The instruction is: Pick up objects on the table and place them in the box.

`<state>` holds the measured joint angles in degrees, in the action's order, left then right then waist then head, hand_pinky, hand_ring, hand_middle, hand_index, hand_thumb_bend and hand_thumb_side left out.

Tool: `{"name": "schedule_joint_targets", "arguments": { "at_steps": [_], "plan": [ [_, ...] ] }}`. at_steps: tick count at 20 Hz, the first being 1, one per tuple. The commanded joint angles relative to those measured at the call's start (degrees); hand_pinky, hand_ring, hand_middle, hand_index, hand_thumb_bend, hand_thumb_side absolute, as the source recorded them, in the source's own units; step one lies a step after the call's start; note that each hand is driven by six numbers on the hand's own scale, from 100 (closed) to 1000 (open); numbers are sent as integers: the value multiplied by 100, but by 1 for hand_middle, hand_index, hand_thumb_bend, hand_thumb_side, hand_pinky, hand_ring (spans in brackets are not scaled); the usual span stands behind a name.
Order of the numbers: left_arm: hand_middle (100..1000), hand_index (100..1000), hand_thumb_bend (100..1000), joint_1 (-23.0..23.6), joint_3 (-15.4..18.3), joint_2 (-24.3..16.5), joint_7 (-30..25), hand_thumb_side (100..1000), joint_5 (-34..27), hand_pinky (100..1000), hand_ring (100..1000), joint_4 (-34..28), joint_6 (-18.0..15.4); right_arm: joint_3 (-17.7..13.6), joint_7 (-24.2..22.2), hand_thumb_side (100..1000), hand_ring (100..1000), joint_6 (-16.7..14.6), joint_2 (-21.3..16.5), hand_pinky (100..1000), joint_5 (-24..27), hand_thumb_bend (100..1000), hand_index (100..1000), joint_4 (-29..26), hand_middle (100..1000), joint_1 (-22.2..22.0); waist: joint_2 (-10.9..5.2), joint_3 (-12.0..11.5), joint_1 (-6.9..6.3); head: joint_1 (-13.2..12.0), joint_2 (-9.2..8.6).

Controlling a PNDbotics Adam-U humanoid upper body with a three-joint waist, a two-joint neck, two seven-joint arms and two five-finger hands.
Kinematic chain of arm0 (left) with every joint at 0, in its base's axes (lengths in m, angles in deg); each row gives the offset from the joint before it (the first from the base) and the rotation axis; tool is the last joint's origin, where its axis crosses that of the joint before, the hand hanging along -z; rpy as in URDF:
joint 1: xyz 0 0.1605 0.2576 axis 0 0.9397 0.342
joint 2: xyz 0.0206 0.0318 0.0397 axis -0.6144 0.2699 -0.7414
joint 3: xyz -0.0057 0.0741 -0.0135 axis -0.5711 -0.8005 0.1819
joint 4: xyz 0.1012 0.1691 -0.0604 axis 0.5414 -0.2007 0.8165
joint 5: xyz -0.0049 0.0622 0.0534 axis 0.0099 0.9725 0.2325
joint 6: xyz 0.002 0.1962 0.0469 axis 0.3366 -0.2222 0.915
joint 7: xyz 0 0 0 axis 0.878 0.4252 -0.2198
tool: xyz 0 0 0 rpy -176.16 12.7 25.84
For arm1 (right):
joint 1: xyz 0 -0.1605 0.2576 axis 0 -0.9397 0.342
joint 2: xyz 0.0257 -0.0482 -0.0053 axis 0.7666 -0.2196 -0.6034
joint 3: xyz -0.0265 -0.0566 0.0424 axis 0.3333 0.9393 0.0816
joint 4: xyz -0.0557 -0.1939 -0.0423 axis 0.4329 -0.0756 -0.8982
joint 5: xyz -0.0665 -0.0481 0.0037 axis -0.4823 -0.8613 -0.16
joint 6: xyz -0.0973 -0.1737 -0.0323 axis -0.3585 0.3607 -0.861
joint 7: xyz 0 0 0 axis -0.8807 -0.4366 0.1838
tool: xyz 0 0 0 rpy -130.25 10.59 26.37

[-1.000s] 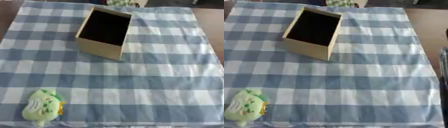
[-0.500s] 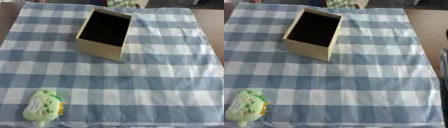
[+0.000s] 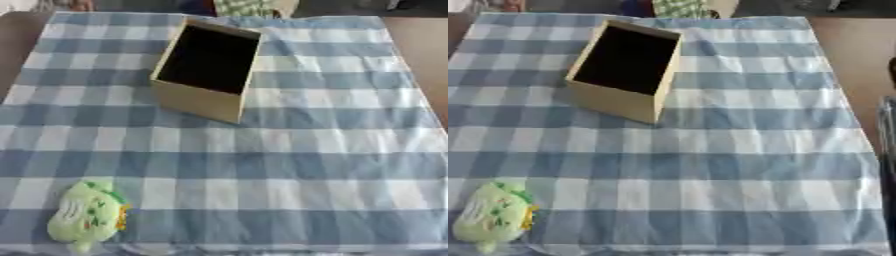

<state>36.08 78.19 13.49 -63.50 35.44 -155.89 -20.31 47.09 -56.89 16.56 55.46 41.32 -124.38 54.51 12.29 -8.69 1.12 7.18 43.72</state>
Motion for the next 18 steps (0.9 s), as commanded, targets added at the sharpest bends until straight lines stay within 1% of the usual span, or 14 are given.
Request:
{"name": "schedule_joint_targets", "arguments": {
  "at_steps": [1,4,8,11,13,14,16,18],
  "plan": [
    [735,840,187,2,-64,-483,-367,873,-220,494,606,-81,-36,-18,-20,750,623,-3,-190,786,-8,100,784,-86,606,15,-104,0,-29,14,37],
    [738,843,192,49,-211,-702,-689,884,-324,504,614,-81,-79,-8,-27,749,622,-8,-222,786,-9,100,783,-86,605,4,-106,-9,-48,55,39],
    [740,847,225,63,-431,-958,-1095,884,-408,516,625,-81,-109,3,-41,750,621,-10,-230,785,-8,100,783,-86,604,-15,-105,-23,-57,88,40],
    [740,852,237,32,-557,-1038,-1325,883,-444,518,627,-81,-145,11,-53,750,621,-15,-228,785,-3,100,783,-86,604,-19,-103,-16,-45,97,40],
    [740,852,238,14,-585,-1053,-1406,883,-455,519,627,-81,-156,11,-55,749,621,-18,-228,785,-1,100,783,-86,604,-22,-103,-14,-42,100,40],
    [742,862,264,20,-642,-1086,-1469,891,-467,527,636,-81,-165,13,-57,749,621,-19,-229,786,-1,100,783,-86,604,-25,-107,-9,-37,97,40],
    [742,868,272,7,-803,-1162,-1667,900,-502,533,641,-81,-165,18,-61,749,622,-23,-229,786,2,100,783,-86,604,-39,-121,-8,-29,98,40],
    [742,868,285,-18,-884,-1194,-1824,899,-527,538,646,-81,-141,23,-65,749,622,-25,-234,786,5,100,783,-86,604,-50,-136,-18,-30,108,40]
  ]
}}
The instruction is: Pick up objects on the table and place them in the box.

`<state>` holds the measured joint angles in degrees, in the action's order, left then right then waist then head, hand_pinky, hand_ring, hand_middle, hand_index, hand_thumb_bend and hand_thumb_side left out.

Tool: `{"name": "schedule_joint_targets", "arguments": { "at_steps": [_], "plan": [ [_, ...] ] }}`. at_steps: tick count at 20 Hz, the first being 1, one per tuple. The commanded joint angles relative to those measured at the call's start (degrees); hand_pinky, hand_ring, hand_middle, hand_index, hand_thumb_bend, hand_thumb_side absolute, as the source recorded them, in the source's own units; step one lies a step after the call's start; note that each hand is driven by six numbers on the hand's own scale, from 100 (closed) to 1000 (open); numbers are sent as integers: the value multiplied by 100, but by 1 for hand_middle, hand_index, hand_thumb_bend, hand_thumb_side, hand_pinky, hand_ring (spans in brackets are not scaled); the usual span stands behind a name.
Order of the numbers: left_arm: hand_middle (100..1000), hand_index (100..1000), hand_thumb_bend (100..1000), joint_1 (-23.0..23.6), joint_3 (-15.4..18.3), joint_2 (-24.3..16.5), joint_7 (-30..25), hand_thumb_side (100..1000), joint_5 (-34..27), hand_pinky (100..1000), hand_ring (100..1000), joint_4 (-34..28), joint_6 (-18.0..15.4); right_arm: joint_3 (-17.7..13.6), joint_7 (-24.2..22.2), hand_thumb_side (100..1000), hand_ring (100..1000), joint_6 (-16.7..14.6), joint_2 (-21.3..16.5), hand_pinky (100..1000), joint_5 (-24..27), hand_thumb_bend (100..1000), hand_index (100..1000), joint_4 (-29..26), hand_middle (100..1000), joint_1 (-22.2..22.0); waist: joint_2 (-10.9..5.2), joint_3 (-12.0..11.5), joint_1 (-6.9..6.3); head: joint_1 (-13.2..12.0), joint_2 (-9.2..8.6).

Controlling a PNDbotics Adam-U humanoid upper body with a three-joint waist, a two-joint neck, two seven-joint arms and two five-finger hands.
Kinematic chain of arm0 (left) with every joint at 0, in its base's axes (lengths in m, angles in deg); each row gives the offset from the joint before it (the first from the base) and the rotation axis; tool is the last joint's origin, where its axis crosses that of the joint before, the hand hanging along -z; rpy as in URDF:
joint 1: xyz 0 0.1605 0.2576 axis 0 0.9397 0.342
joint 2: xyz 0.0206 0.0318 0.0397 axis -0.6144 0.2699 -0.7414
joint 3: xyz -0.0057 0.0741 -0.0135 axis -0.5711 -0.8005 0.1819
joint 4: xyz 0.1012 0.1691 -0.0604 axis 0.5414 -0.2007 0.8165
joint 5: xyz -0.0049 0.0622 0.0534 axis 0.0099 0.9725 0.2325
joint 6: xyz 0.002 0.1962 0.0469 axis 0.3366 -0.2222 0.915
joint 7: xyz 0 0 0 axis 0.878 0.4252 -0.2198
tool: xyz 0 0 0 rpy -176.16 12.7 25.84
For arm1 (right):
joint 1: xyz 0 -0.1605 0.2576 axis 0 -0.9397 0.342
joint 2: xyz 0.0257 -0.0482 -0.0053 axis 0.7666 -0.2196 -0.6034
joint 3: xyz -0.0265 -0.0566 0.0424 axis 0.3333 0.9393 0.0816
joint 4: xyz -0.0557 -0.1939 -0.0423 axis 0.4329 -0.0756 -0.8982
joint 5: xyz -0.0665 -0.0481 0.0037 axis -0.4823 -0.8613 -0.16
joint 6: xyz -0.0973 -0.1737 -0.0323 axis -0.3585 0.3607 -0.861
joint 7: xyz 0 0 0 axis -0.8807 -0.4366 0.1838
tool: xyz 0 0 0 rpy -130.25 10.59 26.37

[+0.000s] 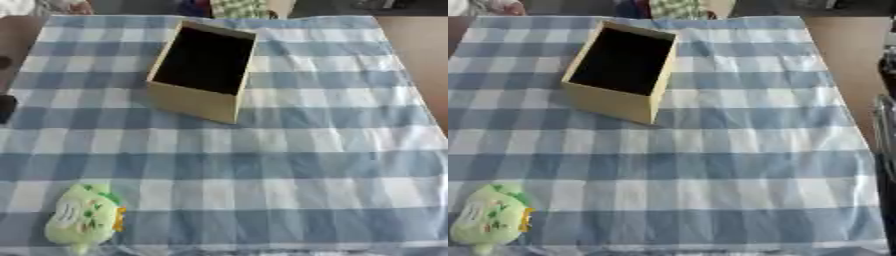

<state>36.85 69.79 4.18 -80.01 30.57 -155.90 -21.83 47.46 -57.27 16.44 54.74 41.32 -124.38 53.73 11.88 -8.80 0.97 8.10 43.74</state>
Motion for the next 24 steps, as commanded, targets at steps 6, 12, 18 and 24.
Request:
{"name": "schedule_joint_targets", "arguments": {
  "at_steps": [6,12,18,24],
  "plan": [
    [747,877,337,-249,-263,-274,-586,896,-129,542,653,-80,100,2,-45,749,621,-9,-157,786,21,100,783,-86,604,2,-135,-12,-16,25,38],
    [759,883,418,-373,-507,-261,-1009,853,-233,564,677,-80,196,13,-65,749,621,-8,-145,786,39,100,783,-86,604,-8,-151,2,-19,0,38],
    [766,884,478,-360,-656,-148,-1225,827,-229,591,697,-80,163,14,-78,749,622,2,-137,785,48,100,783,-86,604,-24,-177,4,-45,5,38],
    [791,894,601,-279,-764,48,-1370,741,104,637,743,-80,151,12,-80,748,622,15,-140,786,52,100,783,-86,604,-40,-218,-8,-75,86,38]
  ]
}}
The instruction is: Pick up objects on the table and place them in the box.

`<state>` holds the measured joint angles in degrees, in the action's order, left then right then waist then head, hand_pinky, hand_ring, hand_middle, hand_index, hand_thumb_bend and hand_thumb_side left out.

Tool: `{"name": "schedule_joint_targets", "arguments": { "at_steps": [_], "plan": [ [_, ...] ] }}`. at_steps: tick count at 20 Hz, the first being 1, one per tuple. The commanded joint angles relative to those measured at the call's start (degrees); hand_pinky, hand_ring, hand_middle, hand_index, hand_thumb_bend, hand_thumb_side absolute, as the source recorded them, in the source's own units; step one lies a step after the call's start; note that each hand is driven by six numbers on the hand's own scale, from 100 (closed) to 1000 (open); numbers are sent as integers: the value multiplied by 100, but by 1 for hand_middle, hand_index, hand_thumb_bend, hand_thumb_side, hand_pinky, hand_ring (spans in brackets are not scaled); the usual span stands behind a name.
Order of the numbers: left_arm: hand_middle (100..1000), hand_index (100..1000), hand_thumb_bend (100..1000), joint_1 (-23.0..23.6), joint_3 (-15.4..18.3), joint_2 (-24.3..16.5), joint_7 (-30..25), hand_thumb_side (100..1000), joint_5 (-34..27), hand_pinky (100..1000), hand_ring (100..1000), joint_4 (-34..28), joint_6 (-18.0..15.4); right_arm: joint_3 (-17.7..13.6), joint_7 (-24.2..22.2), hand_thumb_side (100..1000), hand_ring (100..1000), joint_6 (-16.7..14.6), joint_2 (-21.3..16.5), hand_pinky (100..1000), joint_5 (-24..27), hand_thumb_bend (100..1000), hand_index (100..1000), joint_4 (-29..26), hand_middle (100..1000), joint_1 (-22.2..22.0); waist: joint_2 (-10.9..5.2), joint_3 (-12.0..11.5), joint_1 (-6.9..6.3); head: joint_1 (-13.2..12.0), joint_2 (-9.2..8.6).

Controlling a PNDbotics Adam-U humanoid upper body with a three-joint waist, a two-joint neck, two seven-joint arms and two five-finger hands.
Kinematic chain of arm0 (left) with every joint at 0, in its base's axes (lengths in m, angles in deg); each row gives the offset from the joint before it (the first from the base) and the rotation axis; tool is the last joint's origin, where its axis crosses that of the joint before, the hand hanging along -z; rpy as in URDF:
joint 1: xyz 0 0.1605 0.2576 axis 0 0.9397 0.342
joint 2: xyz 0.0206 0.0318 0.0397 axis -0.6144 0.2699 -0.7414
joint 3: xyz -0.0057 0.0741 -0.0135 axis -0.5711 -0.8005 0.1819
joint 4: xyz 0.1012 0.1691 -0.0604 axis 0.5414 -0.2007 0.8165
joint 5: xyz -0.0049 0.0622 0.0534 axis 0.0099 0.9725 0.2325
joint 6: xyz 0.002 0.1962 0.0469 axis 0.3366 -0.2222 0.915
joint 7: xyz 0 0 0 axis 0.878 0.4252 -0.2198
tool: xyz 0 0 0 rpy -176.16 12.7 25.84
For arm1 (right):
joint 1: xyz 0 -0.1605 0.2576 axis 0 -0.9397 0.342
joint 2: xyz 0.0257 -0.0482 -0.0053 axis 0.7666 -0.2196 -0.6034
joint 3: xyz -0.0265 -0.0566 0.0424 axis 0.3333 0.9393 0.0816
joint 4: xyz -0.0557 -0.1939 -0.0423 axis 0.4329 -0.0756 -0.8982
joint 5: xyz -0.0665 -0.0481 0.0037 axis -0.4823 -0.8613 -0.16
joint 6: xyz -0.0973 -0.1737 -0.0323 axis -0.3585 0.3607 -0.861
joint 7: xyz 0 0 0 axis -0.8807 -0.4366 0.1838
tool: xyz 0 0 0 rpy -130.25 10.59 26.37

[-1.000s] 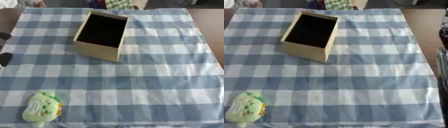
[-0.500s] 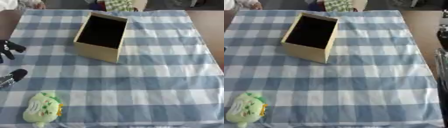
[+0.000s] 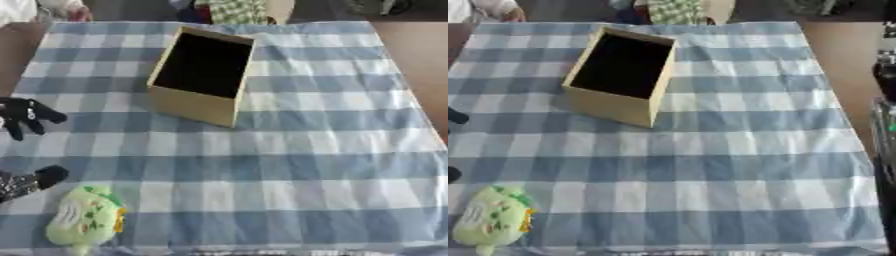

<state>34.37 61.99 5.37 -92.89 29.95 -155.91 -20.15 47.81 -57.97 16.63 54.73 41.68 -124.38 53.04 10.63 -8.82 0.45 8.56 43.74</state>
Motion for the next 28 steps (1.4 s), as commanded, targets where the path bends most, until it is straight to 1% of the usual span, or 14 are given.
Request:
{"name": "schedule_joint_targets", "arguments": {
  "at_steps": [1,4,6,8,9,14,15,16,17,18,19,24,25,28],
  "plan": [
    [795,895,620,-15,-5,-69,-132,725,262,643,750,-79,-23,-23,-11,748,622,-2,-140,786,17,100,783,-86,604,25,-98,-9,-29,45,38],
    [806,891,714,37,-85,-62,-317,623,408,652,761,-79,-5,-20,-15,748,623,3,-144,785,20,100,783,-86,604,22,-111,-14,-47,47,38],
    [815,891,748,66,-132,-69,-508,570,398,667,774,-79,53,-18,-19,748,623,8,-146,785,21,100,783,-86,605,20,-119,-19,-59,50,38],
    [814,891,757,76,-145,-74,-693,551,422,669,776,-79,105,-16,-22,748,623,12,-147,785,23,100,783,-86,605,19,-128,-23,-71,51,38],
    [812,896,775,80,-147,-71,-755,526,424,670,773,-79,128,-15,-24,748,623,15,-147,785,24,100,783,-86,604,18,-132,-24,-76,52,38],
    [837,916,747,124,-223,-81,-1048,485,406,700,796,-79,236,-16,-26,748,623,23,-148,785,28,100,783,-86,604,15,-151,-13,-98,27,38],
    [838,920,678,132,-236,-80,-1123,459,395,705,798,-79,245,-16,-26,748,622,26,-147,785,28,100,782,-86,604,12,-156,-13,-103,22,38],
    [838,921,668,140,-243,-78,-1180,455,381,705,798,-79,247,-16,-27,748,622,29,-146,785,28,100,782,-86,604,10,-161,-14,-107,20,38],
    [840,926,604,156,-253,-77,-1232,420,366,707,801,-79,255,-16,-28,747,623,32,-143,785,29,100,782,-86,604,8,-167,-14,-113,16,38],
    [841,929,570,177,-266,-78,-1280,400,349,707,802,-79,274,-17,-28,747,623,36,-141,785,30,100,782,-86,604,9,-170,-12,-117,13,38],
    [844,940,511,205,-284,-83,-1324,368,329,706,803,-79,300,-18,-28,747,623,39,-138,785,31,100,782,-86,604,9,-174,-9,-121,12,38],
    [842,941,527,260,-326,-101,-1419,368,211,709,802,-79,384,-28,-20,747,623,53,-132,785,34,100,782,-86,604,1,-201,-4,-139,2,38],
    [843,941,543,269,-331,-105,-1428,372,207,715,805,-79,394,-29,-19,747,622,57,-129,784,33,100,782,-86,604,0,-205,-4,-142,-1,38],
    [843,940,540,304,-328,-105,-1408,369,365,722,811,-79,475,-35,-16,747,622,66,-120,784,31,100,782,-86,604,-11,-218,-6,-150,-33,38]
  ]
}}
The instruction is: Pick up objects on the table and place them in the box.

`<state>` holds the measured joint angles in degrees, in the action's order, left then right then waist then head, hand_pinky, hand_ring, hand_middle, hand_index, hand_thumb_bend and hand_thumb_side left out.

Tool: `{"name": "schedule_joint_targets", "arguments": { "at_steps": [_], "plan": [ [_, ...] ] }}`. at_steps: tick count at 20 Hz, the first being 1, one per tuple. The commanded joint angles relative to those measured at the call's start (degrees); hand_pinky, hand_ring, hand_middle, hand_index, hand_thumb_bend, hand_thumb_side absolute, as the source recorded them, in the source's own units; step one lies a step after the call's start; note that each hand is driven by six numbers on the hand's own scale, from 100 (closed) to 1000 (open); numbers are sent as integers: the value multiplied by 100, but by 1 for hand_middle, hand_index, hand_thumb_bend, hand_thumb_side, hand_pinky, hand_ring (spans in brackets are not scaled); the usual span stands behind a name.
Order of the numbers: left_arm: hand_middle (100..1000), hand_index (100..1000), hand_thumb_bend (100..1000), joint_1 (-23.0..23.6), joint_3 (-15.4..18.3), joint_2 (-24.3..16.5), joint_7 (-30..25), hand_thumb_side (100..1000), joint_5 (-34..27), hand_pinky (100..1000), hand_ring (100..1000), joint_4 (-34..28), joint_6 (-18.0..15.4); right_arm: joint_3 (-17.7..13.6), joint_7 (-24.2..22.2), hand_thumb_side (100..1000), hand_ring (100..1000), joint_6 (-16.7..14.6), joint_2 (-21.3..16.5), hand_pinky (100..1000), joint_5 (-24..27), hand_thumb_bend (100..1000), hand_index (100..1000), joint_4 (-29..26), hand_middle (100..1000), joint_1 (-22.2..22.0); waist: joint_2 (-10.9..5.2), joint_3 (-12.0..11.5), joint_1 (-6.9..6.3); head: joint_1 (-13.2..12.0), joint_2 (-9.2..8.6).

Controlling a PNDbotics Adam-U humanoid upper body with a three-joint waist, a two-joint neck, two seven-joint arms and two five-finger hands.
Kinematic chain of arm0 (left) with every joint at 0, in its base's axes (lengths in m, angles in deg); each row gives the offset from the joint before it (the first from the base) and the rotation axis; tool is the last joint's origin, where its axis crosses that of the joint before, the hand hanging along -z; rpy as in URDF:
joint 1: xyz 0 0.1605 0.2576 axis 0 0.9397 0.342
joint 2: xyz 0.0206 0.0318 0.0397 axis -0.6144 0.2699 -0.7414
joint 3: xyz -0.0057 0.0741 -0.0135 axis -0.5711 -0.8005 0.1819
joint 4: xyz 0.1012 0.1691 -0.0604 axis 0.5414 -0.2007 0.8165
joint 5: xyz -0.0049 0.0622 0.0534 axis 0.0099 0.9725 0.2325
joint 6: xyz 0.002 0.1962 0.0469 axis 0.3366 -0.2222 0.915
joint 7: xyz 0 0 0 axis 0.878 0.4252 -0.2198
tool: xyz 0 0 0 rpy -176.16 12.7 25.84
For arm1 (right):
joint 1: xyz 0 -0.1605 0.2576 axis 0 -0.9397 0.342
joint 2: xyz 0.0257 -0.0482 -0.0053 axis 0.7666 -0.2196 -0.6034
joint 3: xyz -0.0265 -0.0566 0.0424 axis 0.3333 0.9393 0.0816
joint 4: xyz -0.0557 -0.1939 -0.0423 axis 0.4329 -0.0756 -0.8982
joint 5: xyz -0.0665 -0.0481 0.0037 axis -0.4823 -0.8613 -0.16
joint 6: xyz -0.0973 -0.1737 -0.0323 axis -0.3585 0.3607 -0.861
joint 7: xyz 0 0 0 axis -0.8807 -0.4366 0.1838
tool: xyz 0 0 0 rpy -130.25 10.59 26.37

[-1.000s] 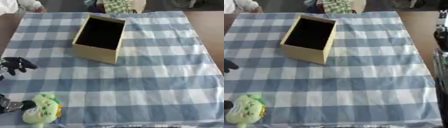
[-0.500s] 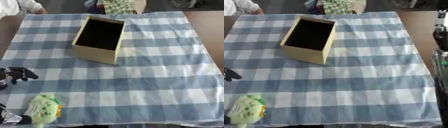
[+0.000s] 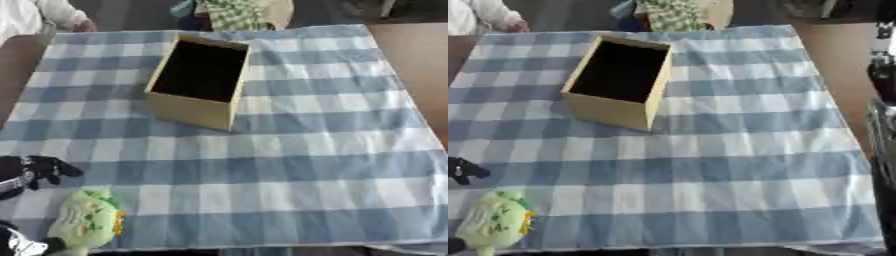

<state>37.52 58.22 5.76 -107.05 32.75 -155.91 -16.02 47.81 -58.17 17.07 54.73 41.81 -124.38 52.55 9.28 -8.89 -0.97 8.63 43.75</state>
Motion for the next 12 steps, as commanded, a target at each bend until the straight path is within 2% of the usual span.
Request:
{"name": "schedule_joint_targets", "arguments": {
  "at_steps": [1,8,10,11,12],
  "plan": [
    [840,938,529,1,50,-133,36,361,164,716,809,-79,96,-37,5,747,622,27,-116,784,17,100,782,-86,604,34,-86,1,-8,-48,37],
    [836,935,499,15,-23,-57,203,337,381,711,807,-79,317,-38,2,747,622,44,-89,784,20,100,781,-86,603,25,-96,3,-7,-103,37],
    [837,930,429,10,-20,-31,224,291,579,709,812,-79,414,-38,-2,747,621,47,-81,783,20,100,781,-86,603,22,-96,6,-6,-101,37],
    [835,925,346,13,-36,-9,223,240,679,698,809,-79,447,-37,-4,747,621,47,-76,783,22,100,781,-86,603,21,-95,9,-5,-101,37],
    [836,923,299,15,-62,18,223,210,747,690,806,-79,477,-36,-6,747,621,49,-69,783,24,100,781,-86,602,20,-93,13,-3,-103,37]
  ]
}}
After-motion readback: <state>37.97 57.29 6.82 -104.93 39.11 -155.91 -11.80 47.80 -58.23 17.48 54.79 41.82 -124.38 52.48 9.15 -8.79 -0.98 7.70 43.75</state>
